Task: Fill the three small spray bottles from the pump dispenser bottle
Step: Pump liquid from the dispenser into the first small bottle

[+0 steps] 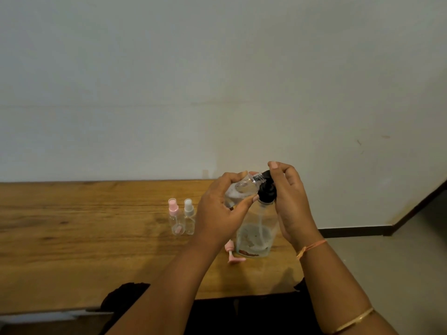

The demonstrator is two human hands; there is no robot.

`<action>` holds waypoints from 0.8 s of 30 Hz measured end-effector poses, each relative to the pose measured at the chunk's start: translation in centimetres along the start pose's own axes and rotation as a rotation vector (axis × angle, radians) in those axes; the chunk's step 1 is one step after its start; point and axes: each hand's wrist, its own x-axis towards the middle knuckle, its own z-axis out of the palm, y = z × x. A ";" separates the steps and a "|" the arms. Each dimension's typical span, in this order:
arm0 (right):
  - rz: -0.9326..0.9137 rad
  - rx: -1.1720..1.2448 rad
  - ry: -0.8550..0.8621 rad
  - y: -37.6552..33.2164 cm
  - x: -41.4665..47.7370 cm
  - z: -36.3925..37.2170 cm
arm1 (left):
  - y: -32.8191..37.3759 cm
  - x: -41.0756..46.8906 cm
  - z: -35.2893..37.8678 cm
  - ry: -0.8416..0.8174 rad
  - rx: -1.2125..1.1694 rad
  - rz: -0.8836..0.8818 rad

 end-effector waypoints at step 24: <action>-0.034 -0.136 -0.024 -0.2 0.3 -0.2 | -1.0 -0.1 0.3 -0.036 -0.043 -0.025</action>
